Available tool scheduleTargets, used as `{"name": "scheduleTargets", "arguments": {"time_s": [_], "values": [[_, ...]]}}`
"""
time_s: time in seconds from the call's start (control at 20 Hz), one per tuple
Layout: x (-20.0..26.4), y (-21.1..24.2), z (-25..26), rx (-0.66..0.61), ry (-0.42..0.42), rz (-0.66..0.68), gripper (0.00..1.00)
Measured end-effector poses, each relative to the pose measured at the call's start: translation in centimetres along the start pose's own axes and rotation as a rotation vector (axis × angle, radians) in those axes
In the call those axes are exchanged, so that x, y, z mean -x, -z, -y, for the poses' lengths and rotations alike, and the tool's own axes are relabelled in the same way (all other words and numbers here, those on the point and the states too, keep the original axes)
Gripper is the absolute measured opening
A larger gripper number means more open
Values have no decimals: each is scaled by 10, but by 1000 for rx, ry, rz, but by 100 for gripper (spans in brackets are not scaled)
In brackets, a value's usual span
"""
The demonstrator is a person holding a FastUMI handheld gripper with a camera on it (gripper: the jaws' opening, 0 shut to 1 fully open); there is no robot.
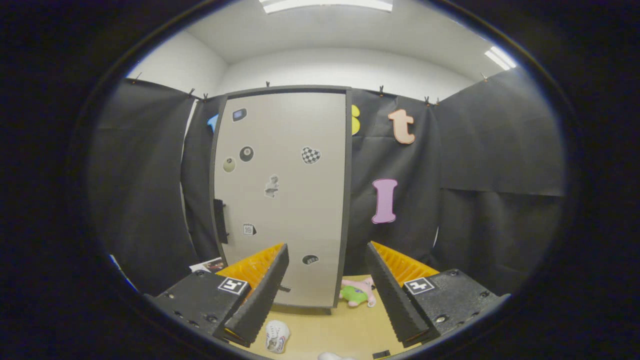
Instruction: Open the shoe cabinet door, grab the shoes and put them into the shoe cabinet, then close the shoe cabinet door.
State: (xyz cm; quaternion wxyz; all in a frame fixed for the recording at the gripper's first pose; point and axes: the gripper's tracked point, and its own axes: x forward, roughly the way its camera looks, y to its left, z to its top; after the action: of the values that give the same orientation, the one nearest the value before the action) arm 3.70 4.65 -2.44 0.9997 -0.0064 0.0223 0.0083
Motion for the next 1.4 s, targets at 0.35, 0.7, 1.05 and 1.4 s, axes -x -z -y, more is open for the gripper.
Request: {"name": "scheduleTargets", "arguments": {"time_s": [0.35,0.7,1.05,1.4], "values": [[-75,19,-101,2,-110,6,98],[-148,24,-213,-35,-219,-14,99],[-203,41,-267,-53,-251,-61,99],[-221,40,-278,-69,-239,-64,72]]}}
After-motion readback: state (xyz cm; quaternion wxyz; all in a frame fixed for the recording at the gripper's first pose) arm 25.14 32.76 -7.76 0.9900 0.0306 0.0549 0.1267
